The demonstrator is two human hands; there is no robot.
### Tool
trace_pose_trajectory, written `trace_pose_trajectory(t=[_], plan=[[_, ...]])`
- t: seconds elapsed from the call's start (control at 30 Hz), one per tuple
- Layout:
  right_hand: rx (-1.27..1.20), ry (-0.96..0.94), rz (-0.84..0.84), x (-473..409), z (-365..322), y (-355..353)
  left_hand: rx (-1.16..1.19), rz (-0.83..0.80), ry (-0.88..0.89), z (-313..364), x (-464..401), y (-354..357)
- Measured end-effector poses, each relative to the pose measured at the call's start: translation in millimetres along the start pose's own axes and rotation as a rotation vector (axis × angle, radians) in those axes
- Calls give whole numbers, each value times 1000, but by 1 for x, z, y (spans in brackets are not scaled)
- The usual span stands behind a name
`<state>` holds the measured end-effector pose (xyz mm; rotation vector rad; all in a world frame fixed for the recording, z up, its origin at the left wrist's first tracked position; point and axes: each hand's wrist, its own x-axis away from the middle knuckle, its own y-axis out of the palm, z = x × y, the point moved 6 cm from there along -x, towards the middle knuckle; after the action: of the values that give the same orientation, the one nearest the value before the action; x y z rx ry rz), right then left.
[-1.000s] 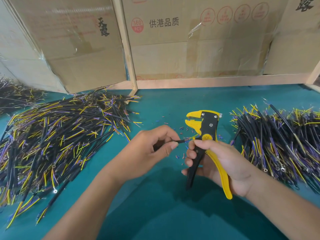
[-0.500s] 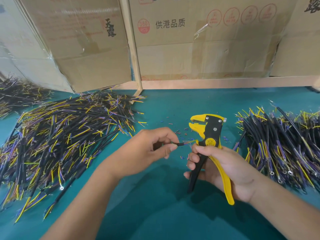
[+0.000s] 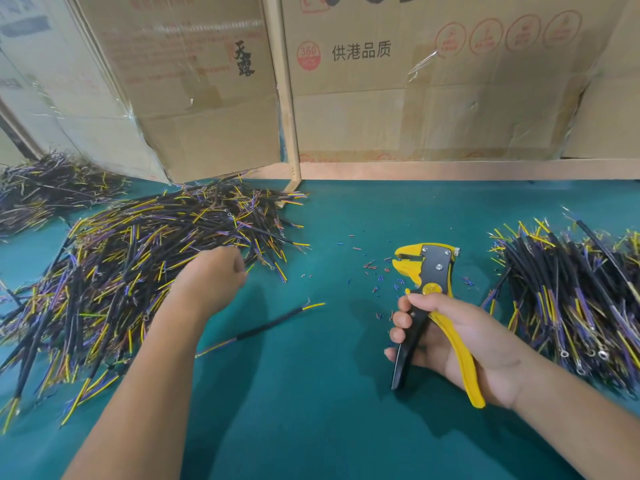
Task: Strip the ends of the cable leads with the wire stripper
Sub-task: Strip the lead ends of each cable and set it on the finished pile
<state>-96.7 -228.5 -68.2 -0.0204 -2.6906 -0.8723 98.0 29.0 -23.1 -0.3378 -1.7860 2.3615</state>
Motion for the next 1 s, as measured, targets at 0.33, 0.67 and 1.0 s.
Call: trace_pose_trajectory(t=[0.33, 0.67, 1.0], plan=[[-3, 20, 11, -1, 1, -2, -216, -96, -145, -14, 5, 8], [3, 25, 36, 0, 1, 1, -204, -83, -149, -9, 9, 3], [3, 43, 25, -1, 3, 1, 1351, 196, 141, 73, 45, -47]])
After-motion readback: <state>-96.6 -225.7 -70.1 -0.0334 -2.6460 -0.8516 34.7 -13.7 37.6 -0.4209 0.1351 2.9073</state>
